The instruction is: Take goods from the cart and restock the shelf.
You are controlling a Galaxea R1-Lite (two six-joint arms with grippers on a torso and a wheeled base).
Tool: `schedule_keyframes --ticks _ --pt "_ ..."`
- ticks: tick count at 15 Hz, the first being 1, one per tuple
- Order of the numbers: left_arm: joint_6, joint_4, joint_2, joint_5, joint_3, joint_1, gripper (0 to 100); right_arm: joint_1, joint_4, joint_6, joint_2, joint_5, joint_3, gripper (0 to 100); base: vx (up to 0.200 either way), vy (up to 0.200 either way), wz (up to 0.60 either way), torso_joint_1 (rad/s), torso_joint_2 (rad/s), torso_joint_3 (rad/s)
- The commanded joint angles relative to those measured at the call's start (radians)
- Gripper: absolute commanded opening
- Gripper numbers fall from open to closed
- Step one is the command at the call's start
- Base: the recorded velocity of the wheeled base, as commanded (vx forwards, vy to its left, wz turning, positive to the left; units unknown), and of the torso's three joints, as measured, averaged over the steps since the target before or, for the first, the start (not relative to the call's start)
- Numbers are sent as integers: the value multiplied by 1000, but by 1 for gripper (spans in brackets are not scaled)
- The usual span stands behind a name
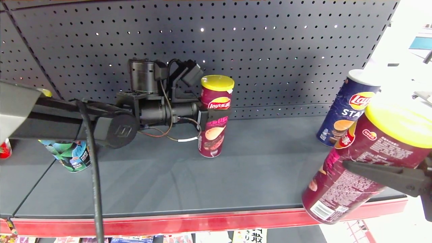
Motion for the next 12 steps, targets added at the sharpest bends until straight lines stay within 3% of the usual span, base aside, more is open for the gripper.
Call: schedule_keyframes --ticks 1,2,4,6,9,12 --pt "-44 -9 -160 -30 128 -14 0 2 0 0 13 1 -8 0 0 0 0 0 0 0" --pt "-44 -9 -164 -31 131 -16 0 2 0 0 13 1 -8 0 0 0 0 0 0 0" --pt "-41 -11 -301 -113 321 -17 0 5 0 0 28 1 -22 0 0 0 0 0 0 0" --pt "-33 -32 -353 -117 419 -28 0 5 0 0 40 2 -30 0 0 0 0 0 0 0" --pt "-26 -152 -353 -119 511 -32 0 6 0 0 50 2 -37 0 0 0 0 0 0 0" --pt "-24 -203 -348 -109 573 -43 0 6 0 0 54 2 -45 0 0 0 0 0 0 0"
